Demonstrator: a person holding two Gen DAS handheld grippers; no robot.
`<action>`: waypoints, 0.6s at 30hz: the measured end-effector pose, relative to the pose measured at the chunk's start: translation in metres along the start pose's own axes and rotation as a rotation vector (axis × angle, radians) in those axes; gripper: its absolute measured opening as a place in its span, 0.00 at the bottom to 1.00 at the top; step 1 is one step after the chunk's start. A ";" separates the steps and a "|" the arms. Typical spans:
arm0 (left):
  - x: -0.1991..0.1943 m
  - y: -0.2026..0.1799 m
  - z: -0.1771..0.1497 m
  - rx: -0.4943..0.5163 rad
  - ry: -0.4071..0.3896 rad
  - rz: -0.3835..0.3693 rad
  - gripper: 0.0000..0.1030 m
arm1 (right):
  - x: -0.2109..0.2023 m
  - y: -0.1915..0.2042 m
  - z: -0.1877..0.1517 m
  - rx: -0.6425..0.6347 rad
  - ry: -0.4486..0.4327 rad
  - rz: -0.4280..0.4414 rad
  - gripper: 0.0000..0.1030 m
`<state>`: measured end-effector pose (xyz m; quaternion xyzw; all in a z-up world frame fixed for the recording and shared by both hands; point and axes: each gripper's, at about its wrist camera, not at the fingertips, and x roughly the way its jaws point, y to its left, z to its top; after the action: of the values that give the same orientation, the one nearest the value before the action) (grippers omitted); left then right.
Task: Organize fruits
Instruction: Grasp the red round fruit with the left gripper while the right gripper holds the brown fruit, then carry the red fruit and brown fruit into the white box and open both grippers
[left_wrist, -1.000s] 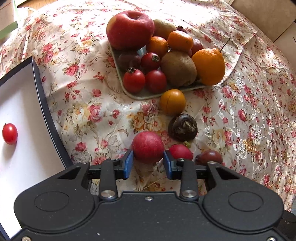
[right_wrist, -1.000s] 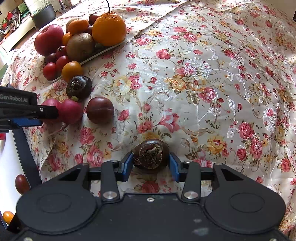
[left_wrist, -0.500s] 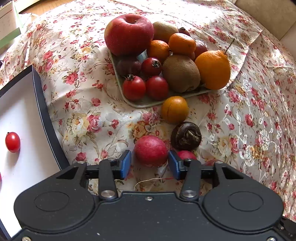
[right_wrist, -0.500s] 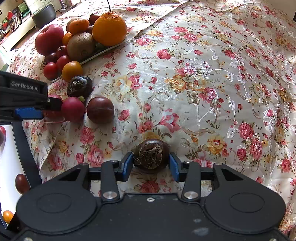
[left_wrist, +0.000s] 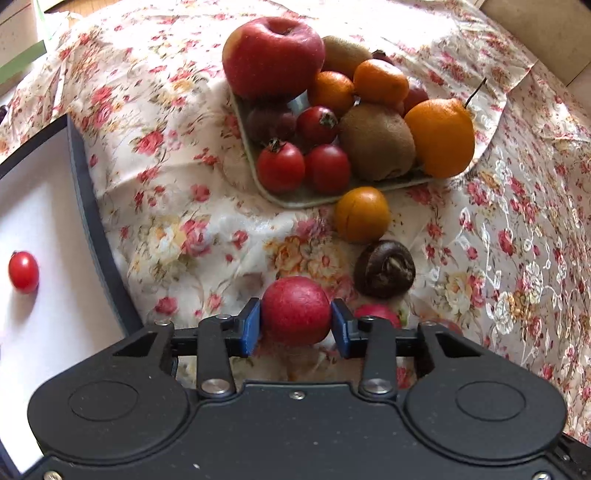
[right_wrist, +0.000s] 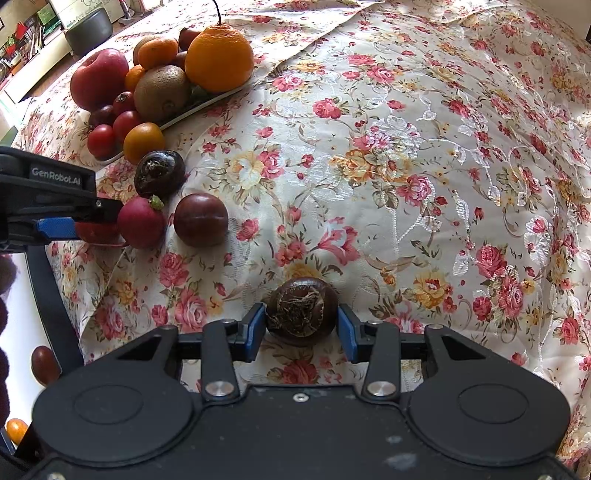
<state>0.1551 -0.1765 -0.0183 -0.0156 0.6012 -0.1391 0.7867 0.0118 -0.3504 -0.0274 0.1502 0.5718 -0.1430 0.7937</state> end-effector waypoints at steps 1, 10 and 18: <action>-0.003 0.002 0.000 -0.007 0.014 -0.006 0.47 | 0.000 0.000 0.001 0.001 0.004 -0.001 0.42; -0.043 0.047 -0.004 -0.037 0.000 -0.002 0.47 | -0.014 0.006 0.005 0.008 0.017 0.021 0.41; -0.075 0.128 0.004 -0.148 -0.045 0.126 0.47 | -0.048 0.053 0.006 -0.099 -0.024 0.084 0.41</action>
<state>0.1669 -0.0363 0.0286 -0.0392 0.5918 -0.0442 0.8039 0.0235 -0.3012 0.0241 0.1329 0.5617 -0.0826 0.8124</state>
